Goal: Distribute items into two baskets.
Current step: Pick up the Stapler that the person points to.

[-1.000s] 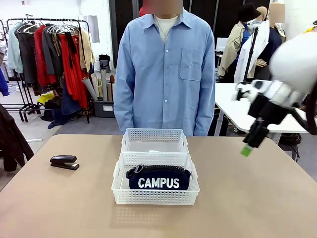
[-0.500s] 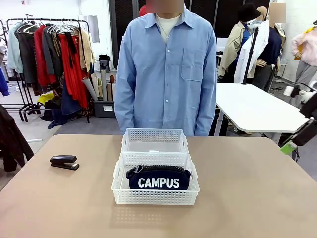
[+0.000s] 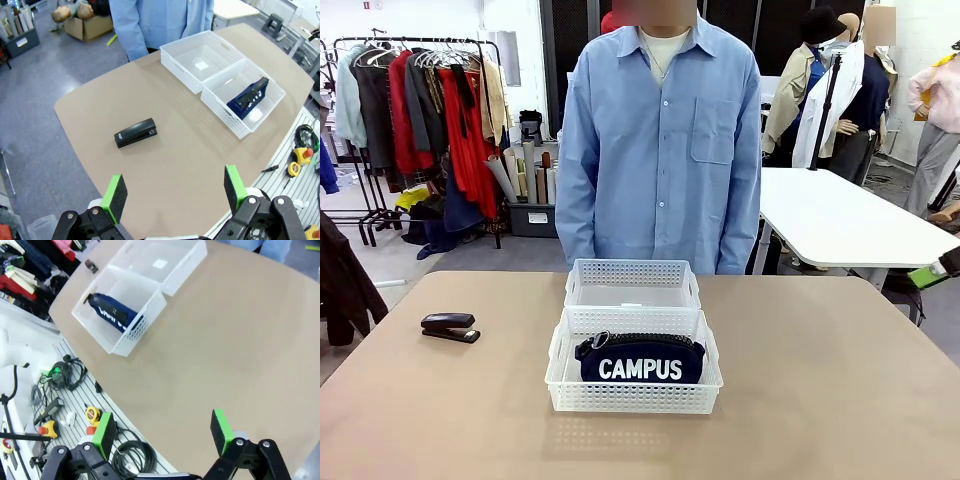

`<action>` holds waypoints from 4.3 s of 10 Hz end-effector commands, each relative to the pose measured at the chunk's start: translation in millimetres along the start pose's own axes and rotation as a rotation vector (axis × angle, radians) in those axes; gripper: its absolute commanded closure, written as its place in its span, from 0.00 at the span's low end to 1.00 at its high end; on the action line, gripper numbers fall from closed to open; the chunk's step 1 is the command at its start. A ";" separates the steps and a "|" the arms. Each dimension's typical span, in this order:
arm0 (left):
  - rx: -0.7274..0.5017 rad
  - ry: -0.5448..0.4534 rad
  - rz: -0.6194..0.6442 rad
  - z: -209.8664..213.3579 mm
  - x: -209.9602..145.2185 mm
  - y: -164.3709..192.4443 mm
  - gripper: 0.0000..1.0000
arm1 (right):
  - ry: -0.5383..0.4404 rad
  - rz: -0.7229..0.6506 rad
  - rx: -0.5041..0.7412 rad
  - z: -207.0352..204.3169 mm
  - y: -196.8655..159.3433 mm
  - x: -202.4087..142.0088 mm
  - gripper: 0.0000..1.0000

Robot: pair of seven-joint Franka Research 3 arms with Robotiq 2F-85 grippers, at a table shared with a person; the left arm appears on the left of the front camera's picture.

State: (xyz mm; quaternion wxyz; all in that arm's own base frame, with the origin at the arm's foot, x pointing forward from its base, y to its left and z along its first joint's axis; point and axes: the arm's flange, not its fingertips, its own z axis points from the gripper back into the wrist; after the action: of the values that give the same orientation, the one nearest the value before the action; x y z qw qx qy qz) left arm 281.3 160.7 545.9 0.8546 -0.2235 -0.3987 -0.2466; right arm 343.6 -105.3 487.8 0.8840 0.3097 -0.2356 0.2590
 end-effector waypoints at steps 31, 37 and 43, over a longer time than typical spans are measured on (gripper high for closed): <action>-0.011 -0.013 -0.016 0.4 -0.6 -0.3 0.00 | -0.091 0.010 -0.078 18.6 13.5 -13.3 0.00; -0.062 0.122 -0.025 -44.9 36.4 30.4 0.00 | -0.091 0.010 -0.078 18.6 13.5 -13.3 0.00; -0.056 0.260 -0.136 -115.9 74.9 80.0 0.00 | -0.091 0.010 -0.078 18.6 13.5 -13.3 0.00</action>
State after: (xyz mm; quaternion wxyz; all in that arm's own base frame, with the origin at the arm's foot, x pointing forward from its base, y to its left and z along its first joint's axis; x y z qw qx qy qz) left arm 421.9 132.0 522.4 0.8816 -0.1895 -0.2858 -0.3243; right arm 320.6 -112.5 496.8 0.8826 0.2820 -0.2880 0.2421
